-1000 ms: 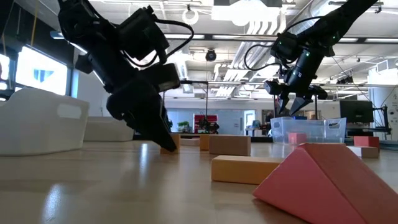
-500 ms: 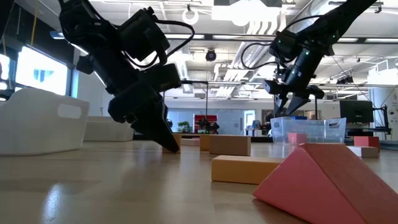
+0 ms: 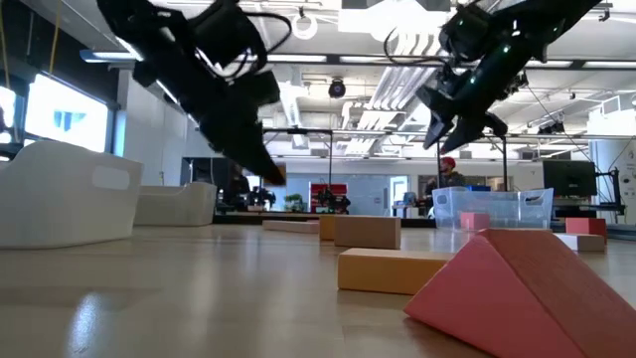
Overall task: Sort & place blocks by color
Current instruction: Put the yellow block into the gray bin
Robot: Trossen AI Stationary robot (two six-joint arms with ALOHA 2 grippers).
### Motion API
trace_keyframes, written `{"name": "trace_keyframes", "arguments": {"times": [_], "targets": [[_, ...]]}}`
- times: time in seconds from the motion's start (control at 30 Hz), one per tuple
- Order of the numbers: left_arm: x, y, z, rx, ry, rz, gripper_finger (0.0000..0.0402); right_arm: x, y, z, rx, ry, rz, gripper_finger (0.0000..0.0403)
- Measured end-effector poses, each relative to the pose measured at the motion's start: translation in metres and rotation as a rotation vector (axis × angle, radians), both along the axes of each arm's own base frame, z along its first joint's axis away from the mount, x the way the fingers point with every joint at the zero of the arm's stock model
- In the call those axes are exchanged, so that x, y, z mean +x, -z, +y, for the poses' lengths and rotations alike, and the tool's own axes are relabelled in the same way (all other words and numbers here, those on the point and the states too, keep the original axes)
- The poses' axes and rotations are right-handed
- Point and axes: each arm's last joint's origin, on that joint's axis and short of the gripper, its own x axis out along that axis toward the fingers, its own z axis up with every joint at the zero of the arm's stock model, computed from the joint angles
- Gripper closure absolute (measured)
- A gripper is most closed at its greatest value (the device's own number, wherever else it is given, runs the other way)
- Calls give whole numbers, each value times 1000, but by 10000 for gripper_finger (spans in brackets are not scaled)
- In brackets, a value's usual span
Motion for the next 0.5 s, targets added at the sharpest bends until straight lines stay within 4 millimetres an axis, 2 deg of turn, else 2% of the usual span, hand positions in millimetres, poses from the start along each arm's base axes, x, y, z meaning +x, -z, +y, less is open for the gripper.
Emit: {"name": "trace_keyframes", "arguments": {"times": [0.27, 0.5], "targets": [[-37, -43, 26, 203, -194, 18, 293, 11, -1, 28, 106, -196, -44, 222], [-69, -62, 49, 248, -450, 34, 292, 14, 6, 54, 250, -230, -29, 222]]}}
